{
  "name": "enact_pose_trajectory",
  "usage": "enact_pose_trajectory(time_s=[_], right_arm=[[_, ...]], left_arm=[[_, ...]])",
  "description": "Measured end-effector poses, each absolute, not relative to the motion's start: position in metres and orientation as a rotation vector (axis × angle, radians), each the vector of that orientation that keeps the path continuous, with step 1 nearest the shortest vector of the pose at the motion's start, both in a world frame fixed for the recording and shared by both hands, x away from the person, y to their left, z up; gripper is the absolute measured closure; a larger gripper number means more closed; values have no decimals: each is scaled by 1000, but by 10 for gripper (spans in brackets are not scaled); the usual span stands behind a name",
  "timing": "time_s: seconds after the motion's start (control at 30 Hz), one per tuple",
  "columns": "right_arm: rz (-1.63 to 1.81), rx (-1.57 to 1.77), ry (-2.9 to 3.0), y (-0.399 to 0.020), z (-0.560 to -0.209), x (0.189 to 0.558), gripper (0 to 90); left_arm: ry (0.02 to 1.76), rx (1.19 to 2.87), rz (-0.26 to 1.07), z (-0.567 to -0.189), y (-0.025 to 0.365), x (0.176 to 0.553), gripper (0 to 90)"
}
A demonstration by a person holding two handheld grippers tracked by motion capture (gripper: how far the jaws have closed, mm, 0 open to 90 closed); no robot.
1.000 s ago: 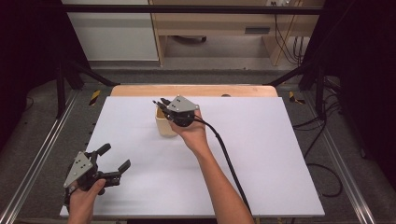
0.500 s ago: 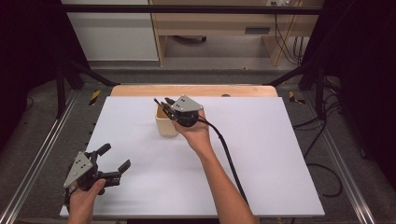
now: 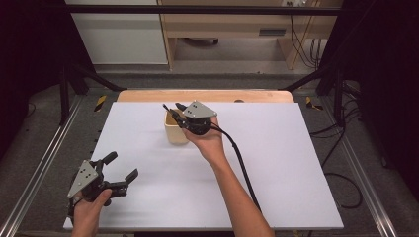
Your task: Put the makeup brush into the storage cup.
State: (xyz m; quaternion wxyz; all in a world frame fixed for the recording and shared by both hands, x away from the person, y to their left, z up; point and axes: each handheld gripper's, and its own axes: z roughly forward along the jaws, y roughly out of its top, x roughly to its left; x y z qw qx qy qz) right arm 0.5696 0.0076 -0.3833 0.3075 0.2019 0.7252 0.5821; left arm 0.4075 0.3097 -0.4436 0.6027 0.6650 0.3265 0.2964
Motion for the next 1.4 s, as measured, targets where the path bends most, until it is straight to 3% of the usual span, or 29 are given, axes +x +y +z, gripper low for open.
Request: enact_pose_trajectory(time_s=[0.37, 1.4], right_arm=[[1518, 604, 1933, -4, -384, 564, 494], [1462, 737, 1976, -25, -376, 551, 153]], left_arm=[[756, 1544, 688, -444, 310, 408, 24], [751, 1554, 686, -445, 307, 408, 23]])
